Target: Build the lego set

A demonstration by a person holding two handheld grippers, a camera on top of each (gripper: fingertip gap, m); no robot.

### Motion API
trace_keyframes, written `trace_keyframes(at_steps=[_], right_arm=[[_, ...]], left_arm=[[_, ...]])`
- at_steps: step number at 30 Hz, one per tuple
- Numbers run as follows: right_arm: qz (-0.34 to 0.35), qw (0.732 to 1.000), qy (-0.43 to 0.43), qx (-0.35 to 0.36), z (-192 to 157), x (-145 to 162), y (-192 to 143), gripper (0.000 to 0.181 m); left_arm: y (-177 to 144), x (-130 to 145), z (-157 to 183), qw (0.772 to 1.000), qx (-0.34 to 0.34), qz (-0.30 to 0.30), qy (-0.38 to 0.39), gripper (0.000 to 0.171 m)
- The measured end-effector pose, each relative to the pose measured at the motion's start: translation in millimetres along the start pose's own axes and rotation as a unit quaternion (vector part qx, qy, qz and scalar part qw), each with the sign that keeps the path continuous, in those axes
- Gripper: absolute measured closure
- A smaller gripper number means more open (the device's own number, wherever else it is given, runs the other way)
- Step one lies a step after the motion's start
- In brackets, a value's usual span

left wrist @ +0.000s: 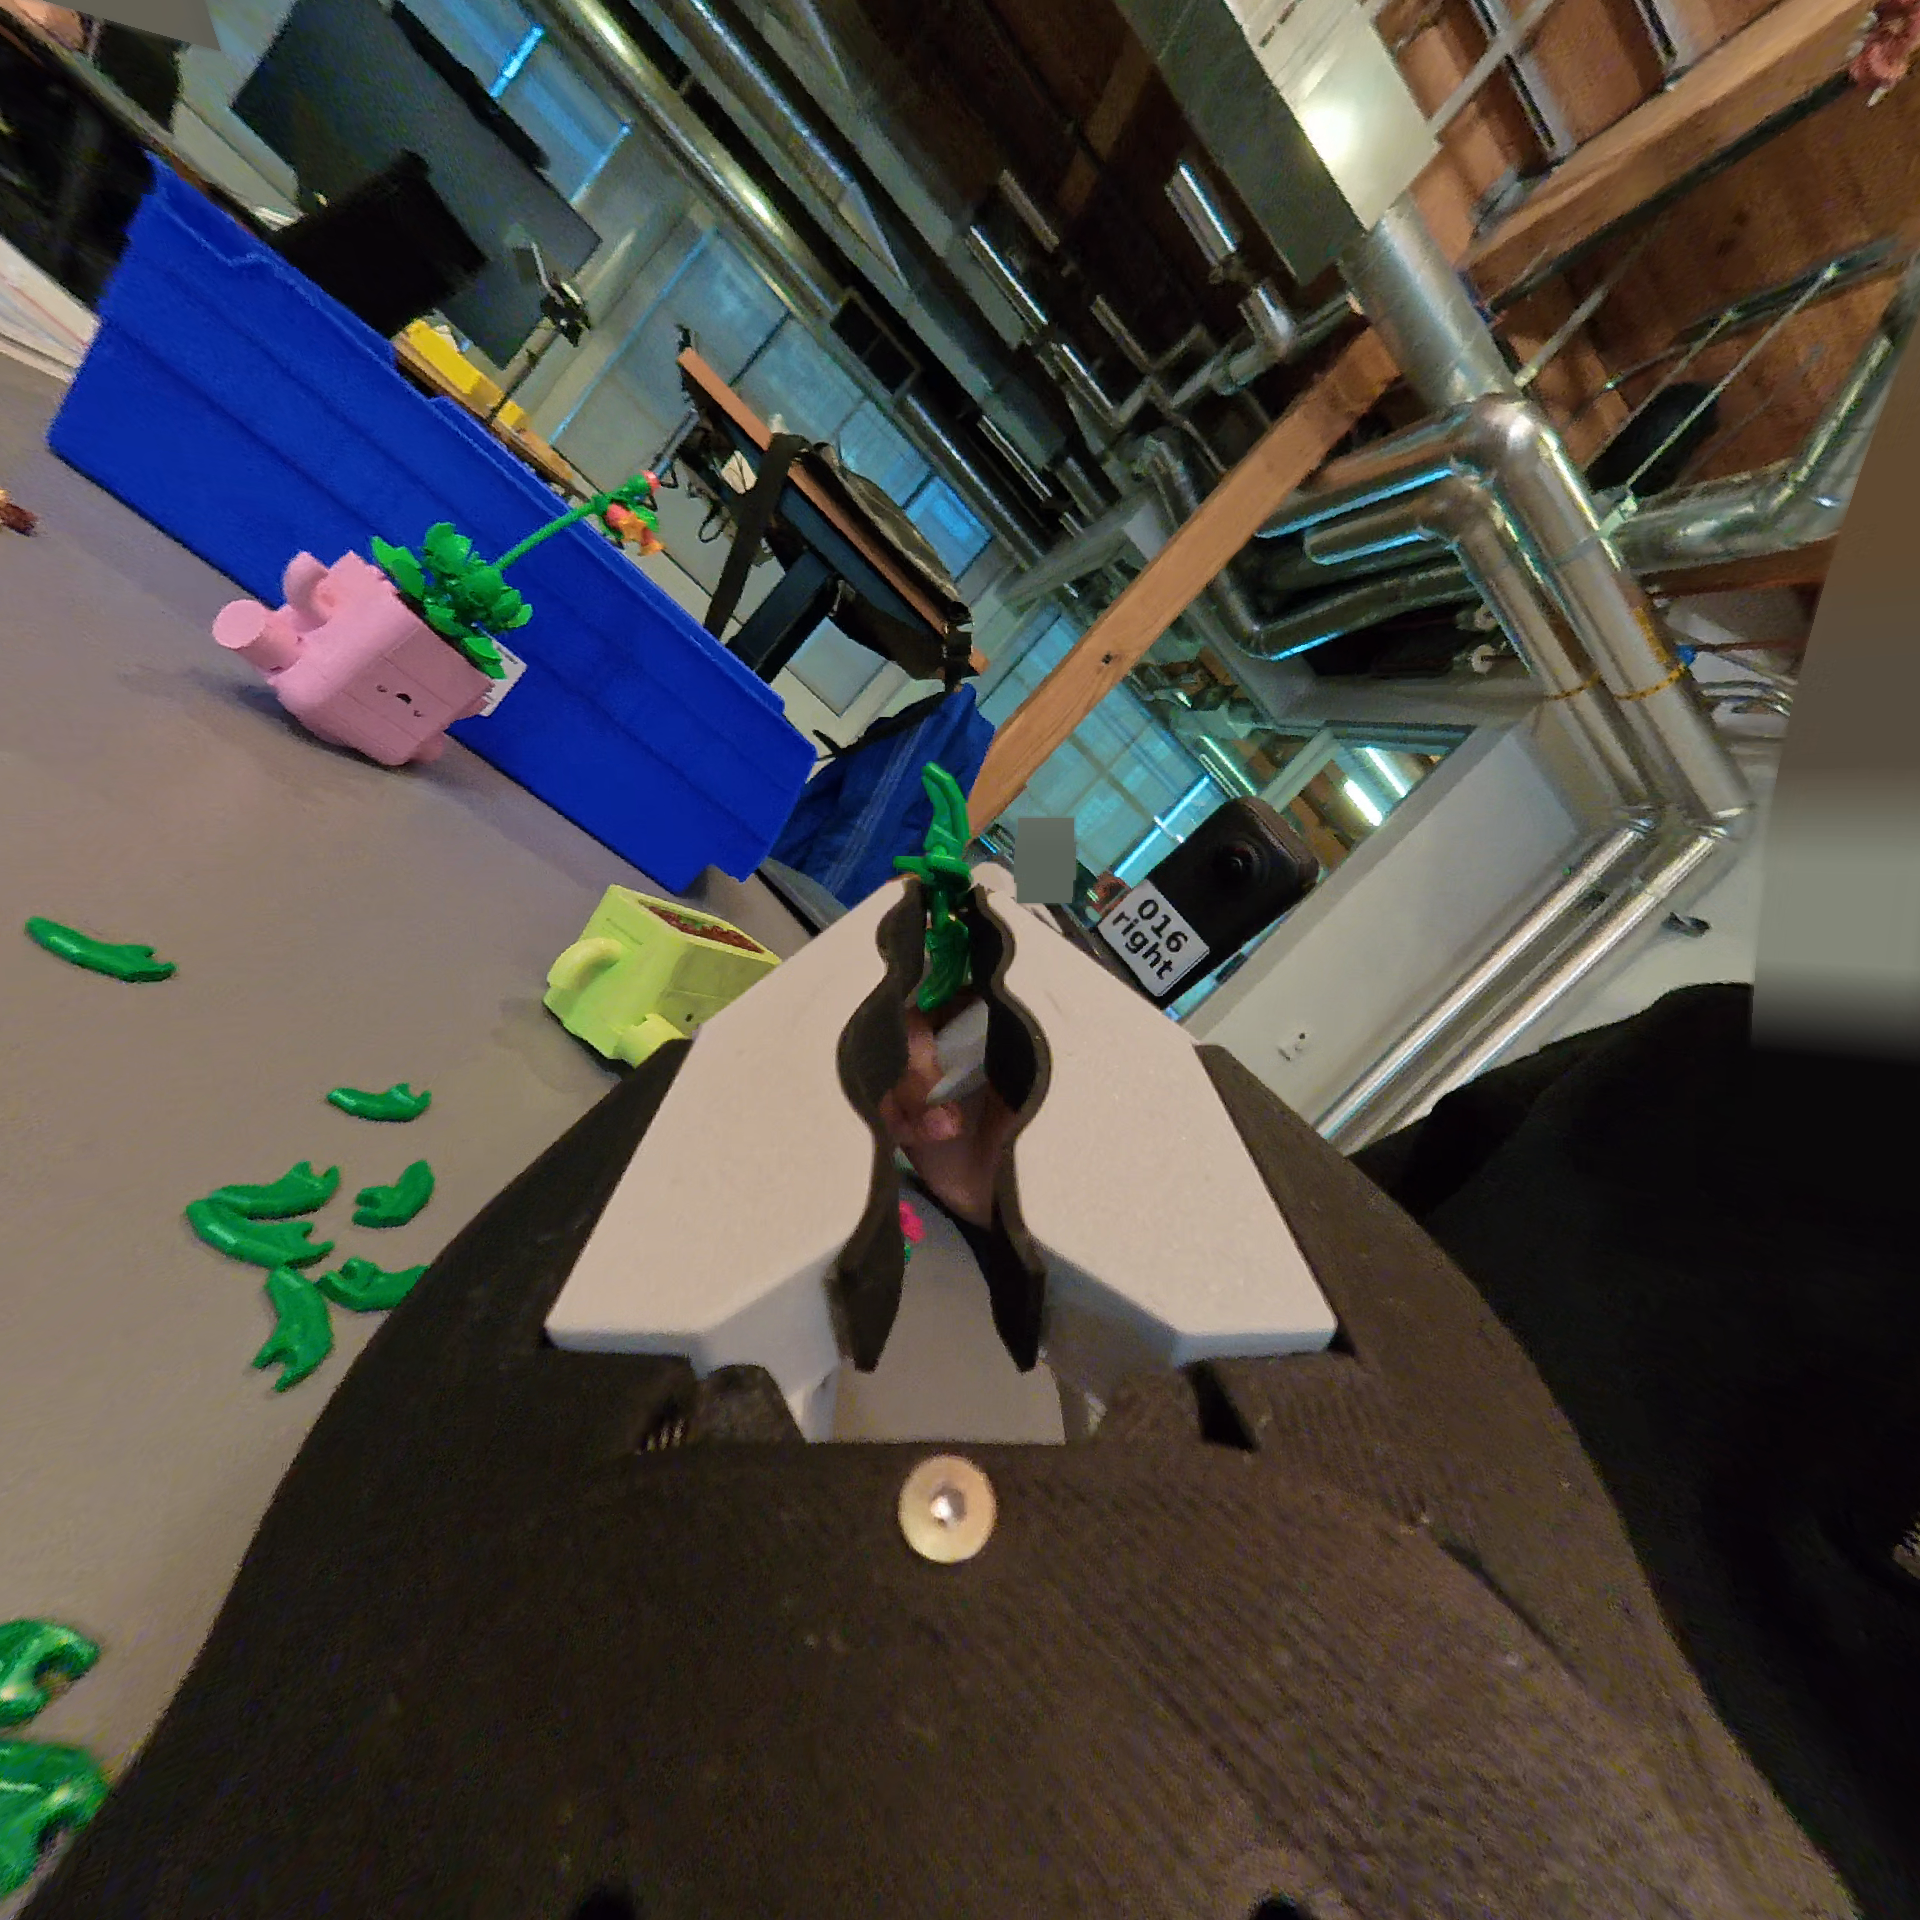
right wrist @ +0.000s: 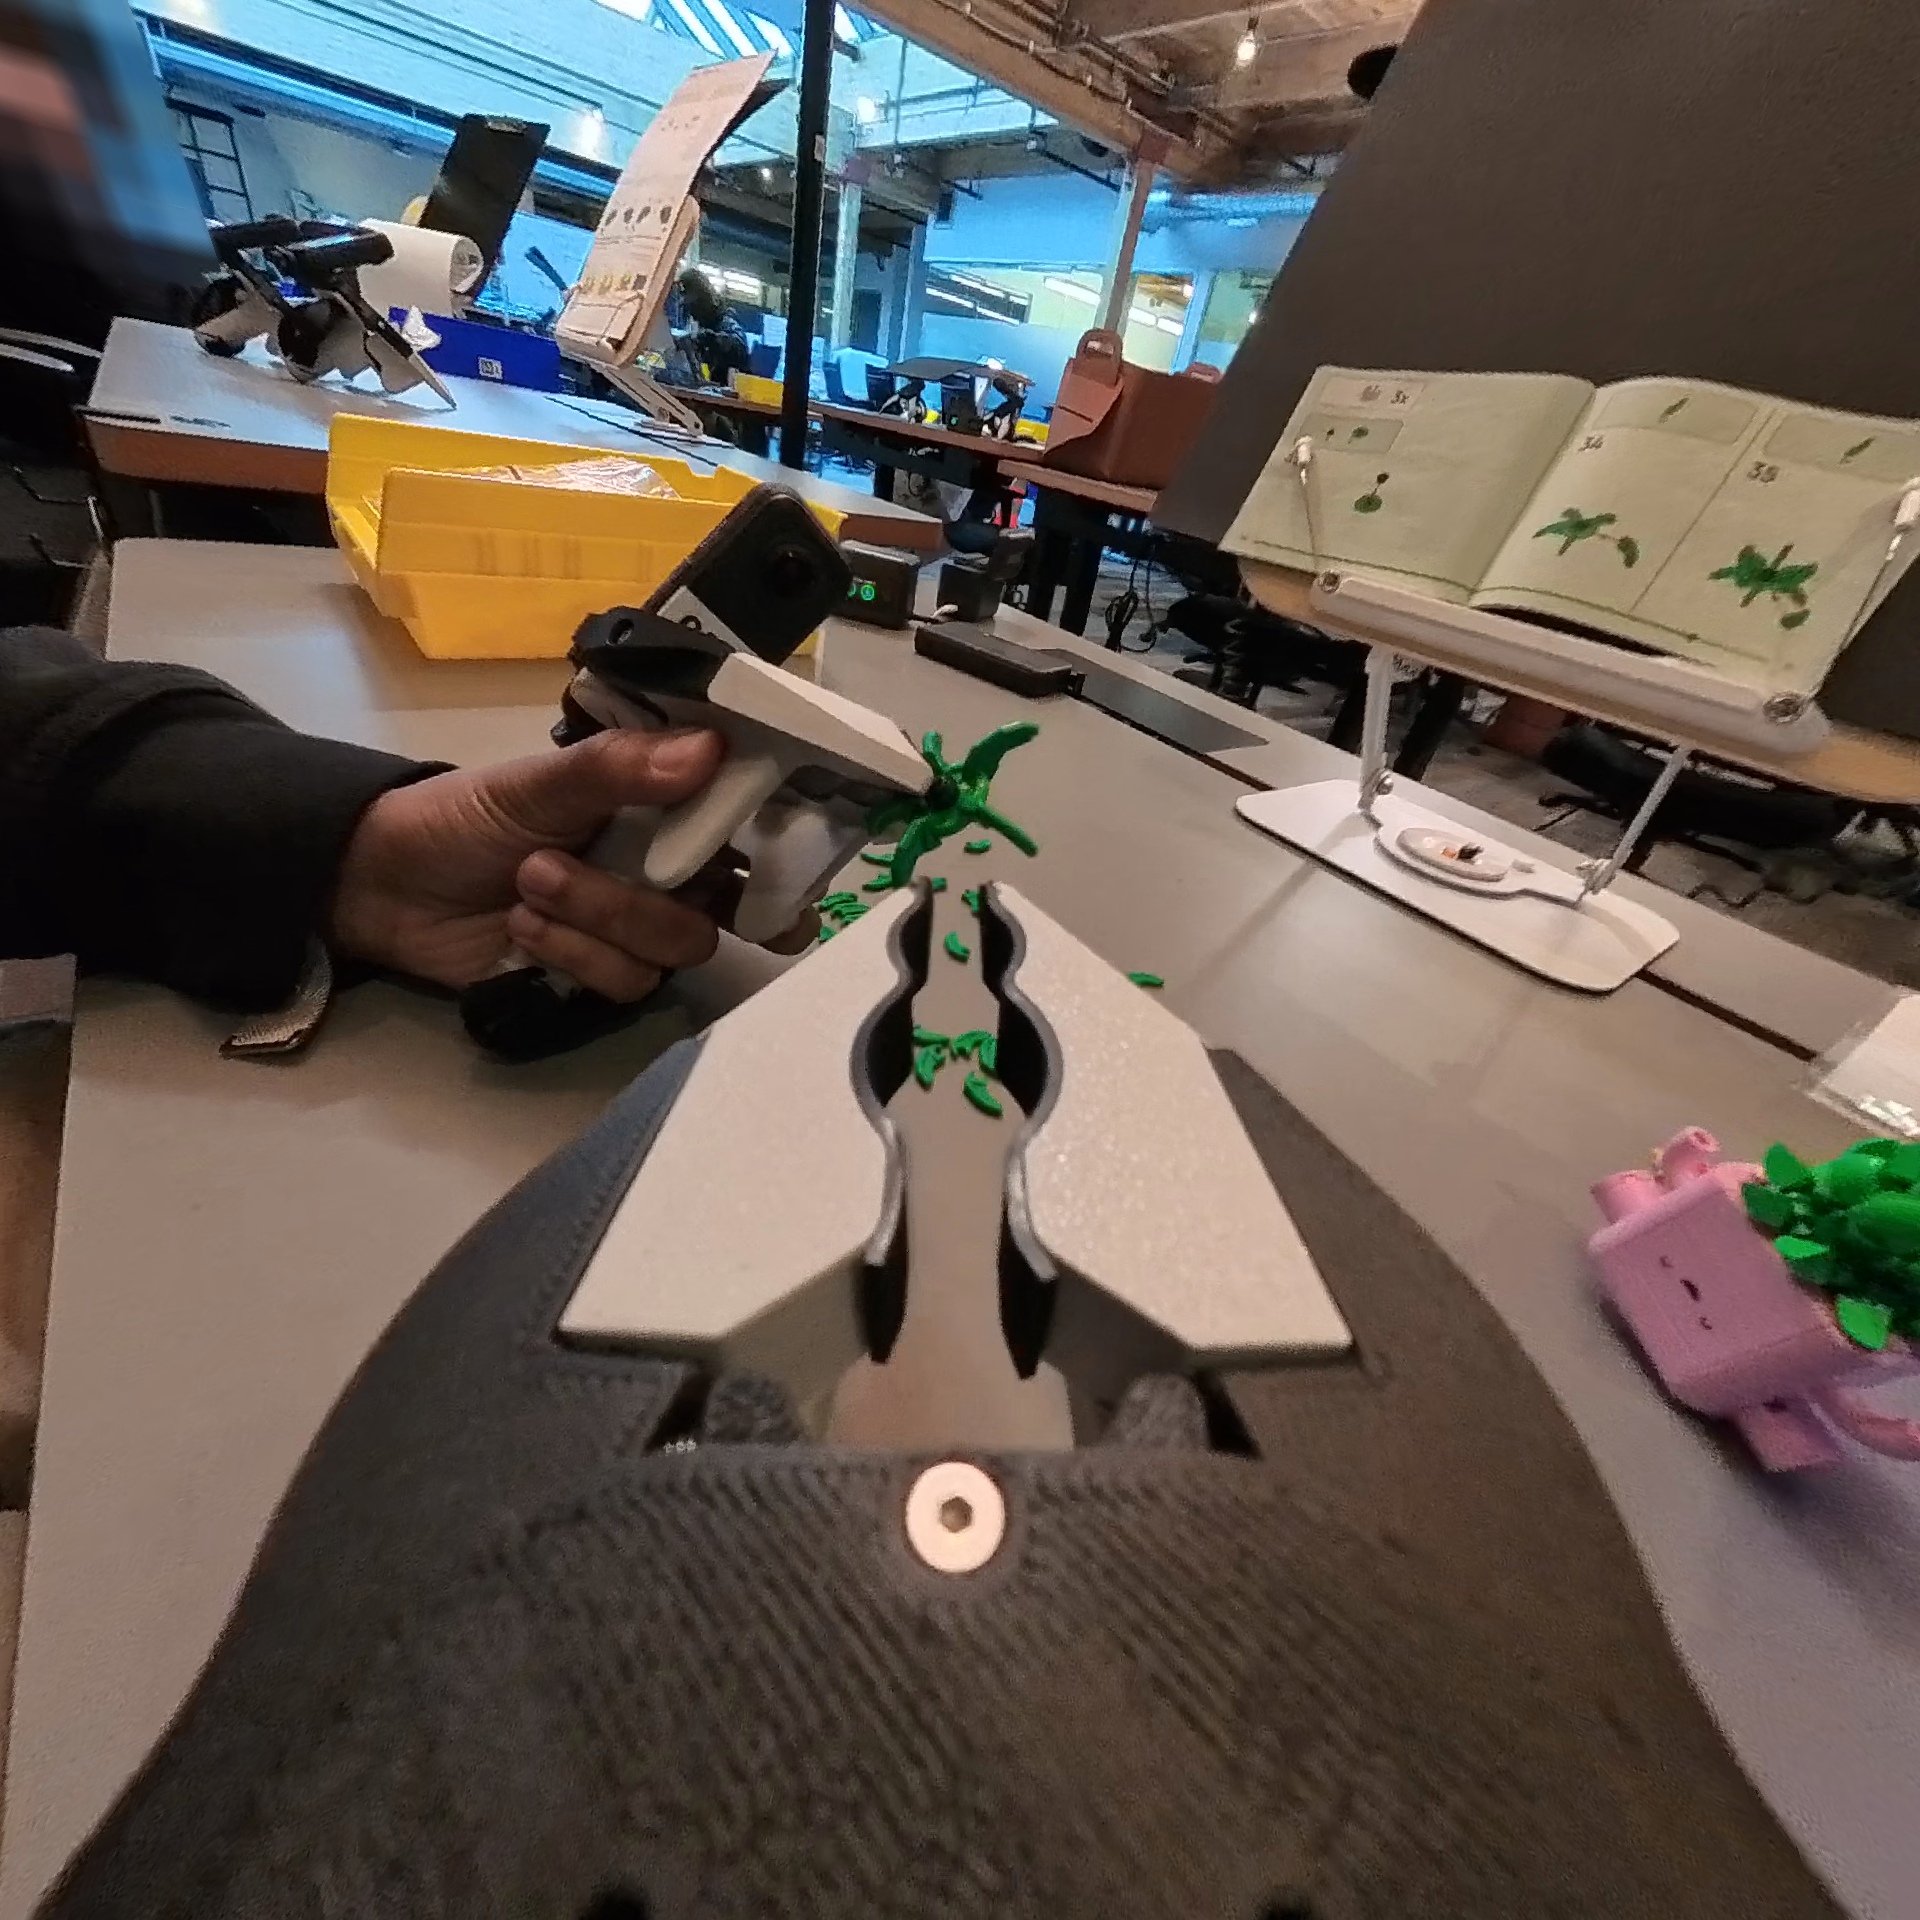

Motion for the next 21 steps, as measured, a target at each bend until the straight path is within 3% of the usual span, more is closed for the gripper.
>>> trace_keyframes(at_steps=[7, 12, 21], right_arm=[[-0.001, 1.000, 0.004, -0.009, -2.5, 0.7, 1.6, 0.166], [0.022, 0.999, -0.022, 0.008, -3.0, -7.3, 1.2, 0.127], [-0.023, 0.989, -0.143, 0.040, -12.5, 3.0, 8.6, 0.145]], left_arm=[[2.4, 4.2, -1.4, 1.000, -0.006, -0.015, 0.002, 0.168], [5.3, 9.4, 1.1, 0.999, 0.003, -0.034, 0.002, 0.168], [9.6, 19.2, 5.1, 0.997, 0.028, -0.070, -0.021, 0.168]])
Point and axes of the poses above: each gripper's, where its closed fingertips meet, y out along the fingers, x out of its underside, z = x × y across the jaws, the point moved 2 cm from there along -y, back along the fingers
